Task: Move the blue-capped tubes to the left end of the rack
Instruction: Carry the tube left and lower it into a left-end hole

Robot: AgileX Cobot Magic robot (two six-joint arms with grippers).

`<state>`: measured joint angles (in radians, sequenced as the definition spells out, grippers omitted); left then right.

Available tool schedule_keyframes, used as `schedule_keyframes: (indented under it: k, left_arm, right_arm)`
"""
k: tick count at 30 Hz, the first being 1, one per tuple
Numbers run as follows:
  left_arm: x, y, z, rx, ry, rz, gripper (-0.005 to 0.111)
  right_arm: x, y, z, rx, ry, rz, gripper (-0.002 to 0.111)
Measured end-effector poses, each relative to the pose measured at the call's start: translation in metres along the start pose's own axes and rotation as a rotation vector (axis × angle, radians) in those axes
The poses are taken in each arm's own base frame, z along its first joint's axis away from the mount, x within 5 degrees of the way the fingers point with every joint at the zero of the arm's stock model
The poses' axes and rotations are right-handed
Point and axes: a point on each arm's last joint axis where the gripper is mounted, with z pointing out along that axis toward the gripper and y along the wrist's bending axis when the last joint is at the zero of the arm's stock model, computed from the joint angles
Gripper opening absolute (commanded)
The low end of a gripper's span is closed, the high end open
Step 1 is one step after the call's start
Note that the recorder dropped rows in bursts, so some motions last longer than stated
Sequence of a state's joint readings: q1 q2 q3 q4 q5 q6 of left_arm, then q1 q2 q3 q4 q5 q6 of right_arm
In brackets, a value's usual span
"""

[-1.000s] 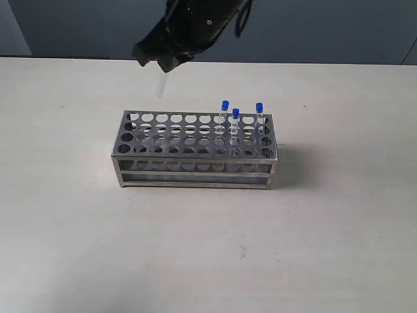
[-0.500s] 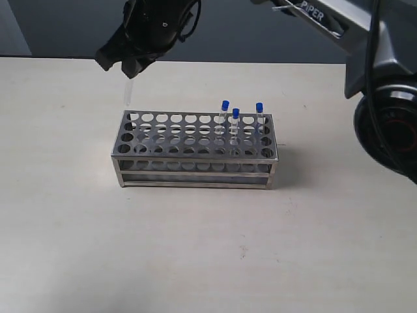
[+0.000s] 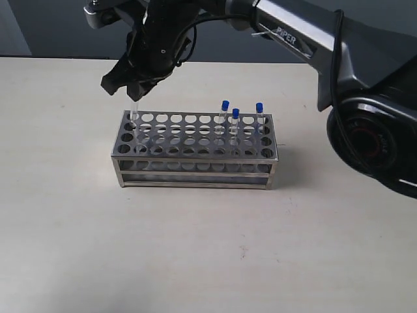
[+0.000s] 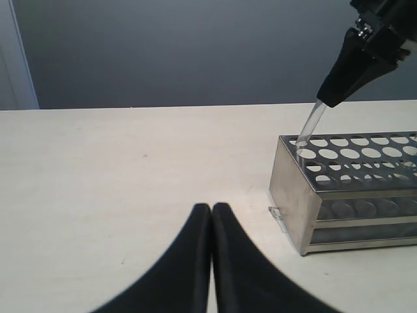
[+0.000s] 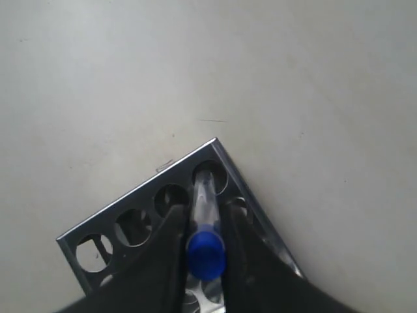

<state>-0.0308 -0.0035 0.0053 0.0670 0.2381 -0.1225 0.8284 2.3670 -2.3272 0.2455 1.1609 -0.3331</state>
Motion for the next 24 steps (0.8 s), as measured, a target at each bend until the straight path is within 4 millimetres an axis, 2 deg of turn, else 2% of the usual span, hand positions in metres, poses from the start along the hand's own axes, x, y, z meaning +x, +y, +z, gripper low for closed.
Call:
schedule_keyframes:
  k: [4,9,17,24]
  left_arm:
    - [0.000,0.000,0.000,0.000,0.000,0.000,0.001]
    - [0.000,0.000,0.000,0.000,0.000,0.000,0.001]
    - [0.000,0.000,0.000,0.000,0.000,0.000,0.001]
    - [0.000,0.000,0.000,0.000,0.000,0.000,0.001]
  right_arm:
    - [0.001,-0.001,0.008,-0.010,0.001,0.008,-0.001]
    - [0.005,-0.003,0.027,-0.031,0.012,0.012,-0.001]
    - [0.005,-0.003,0.034,-0.042,-0.004,0.005,-0.001]
    - [0.000,0.007,0.038,-0.025,-0.030,-0.082,-0.001]
